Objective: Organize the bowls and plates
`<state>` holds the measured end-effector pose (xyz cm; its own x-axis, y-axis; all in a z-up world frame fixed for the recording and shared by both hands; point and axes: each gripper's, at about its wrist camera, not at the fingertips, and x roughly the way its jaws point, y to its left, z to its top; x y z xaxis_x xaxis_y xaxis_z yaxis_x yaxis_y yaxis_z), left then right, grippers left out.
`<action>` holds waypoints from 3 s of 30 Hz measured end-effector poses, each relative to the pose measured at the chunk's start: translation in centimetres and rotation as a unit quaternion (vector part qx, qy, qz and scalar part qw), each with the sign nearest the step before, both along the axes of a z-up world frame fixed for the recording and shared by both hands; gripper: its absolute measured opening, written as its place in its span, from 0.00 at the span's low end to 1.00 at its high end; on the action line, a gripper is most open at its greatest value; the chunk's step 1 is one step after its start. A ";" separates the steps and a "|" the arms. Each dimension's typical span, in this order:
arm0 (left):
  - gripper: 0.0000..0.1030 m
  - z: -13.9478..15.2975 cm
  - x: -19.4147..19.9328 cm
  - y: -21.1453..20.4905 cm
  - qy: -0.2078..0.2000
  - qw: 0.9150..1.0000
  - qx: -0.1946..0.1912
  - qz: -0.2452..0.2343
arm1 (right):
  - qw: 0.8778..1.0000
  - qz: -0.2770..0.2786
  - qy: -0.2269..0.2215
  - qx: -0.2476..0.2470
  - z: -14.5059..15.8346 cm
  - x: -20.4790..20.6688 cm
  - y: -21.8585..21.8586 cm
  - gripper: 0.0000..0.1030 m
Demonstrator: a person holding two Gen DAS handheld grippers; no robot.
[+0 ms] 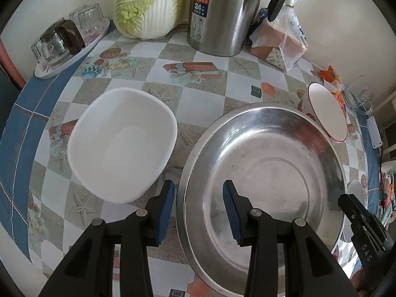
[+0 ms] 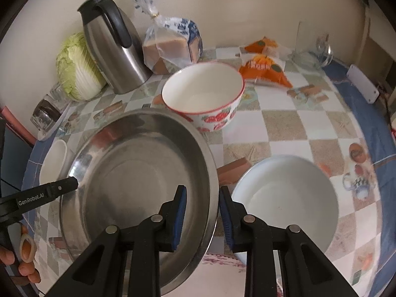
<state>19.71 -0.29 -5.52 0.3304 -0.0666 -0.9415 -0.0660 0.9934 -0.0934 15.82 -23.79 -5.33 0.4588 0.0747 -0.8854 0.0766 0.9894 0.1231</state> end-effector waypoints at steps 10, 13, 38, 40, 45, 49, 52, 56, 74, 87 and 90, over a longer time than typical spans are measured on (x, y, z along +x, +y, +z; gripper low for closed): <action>0.45 2.9 -1.5 -0.2 -0.037 0.999 0.016 -0.001 | 0.999 -0.004 -0.029 -0.012 3.1 -1.3 -0.1 0.36; 0.60 3.7 -1.9 -0.4 -0.051 0.998 0.030 0.001 | 0.999 -0.005 -0.039 -0.012 3.8 -1.9 -0.1 0.60; 0.98 7.7 -9.1 -1.3 -0.186 0.982 0.024 0.008 | 0.995 -0.018 -0.096 -0.018 6.2 -8.5 0.1 1.00; 0.98 8.0 -9.9 -2.3 -0.198 0.980 0.032 -0.011 | 0.995 -0.022 -0.096 -0.013 6.2 -9.3 -0.1 1.00; 0.98 7.8 -12.2 -4.6 -0.199 0.978 0.031 -0.052 | 0.994 -0.036 -0.101 -0.007 6.3 -11.7 -1.0 1.00; 0.98 6.8 -13.1 -5.5 -0.171 0.983 0.013 -0.067 | 0.994 -0.053 -0.092 0.003 5.8 -13.3 -2.0 1.00; 0.98 5.9 -13.6 -5.5 -0.147 0.987 -0.009 -0.066 | 0.995 -0.067 -0.076 0.009 5.0 -14.3 -2.8 1.00; 0.98 4.7 -14.2 -5.9 -0.115 0.991 -0.027 -0.068 | 0.994 -0.088 -0.059 0.018 4.2 -14.9 -4.0 1.00; 0.98 0.3 -14.4 -8.7 -0.016 0.993 -0.052 -0.108 | 0.987 -0.130 0.076 0.055 -1.9 -14.2 -6.8 0.94; 0.98 -0.2 -14.0 -9.8 -0.033 0.990 -0.058 -0.127 | 0.985 -0.129 0.096 0.066 -3.1 -13.8 -7.3 0.82; 0.98 -0.4 -13.9 -10.2 -0.031 0.989 -0.048 -0.136 | 0.985 -0.122 0.097 0.078 -3.4 -13.5 -7.3 0.81</action>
<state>5.84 -10.48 -5.90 0.3452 -0.2481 -0.9051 0.2104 0.9603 -0.1830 2.30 -31.07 -8.75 0.3041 0.1249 -0.9444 0.3468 0.9088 0.2319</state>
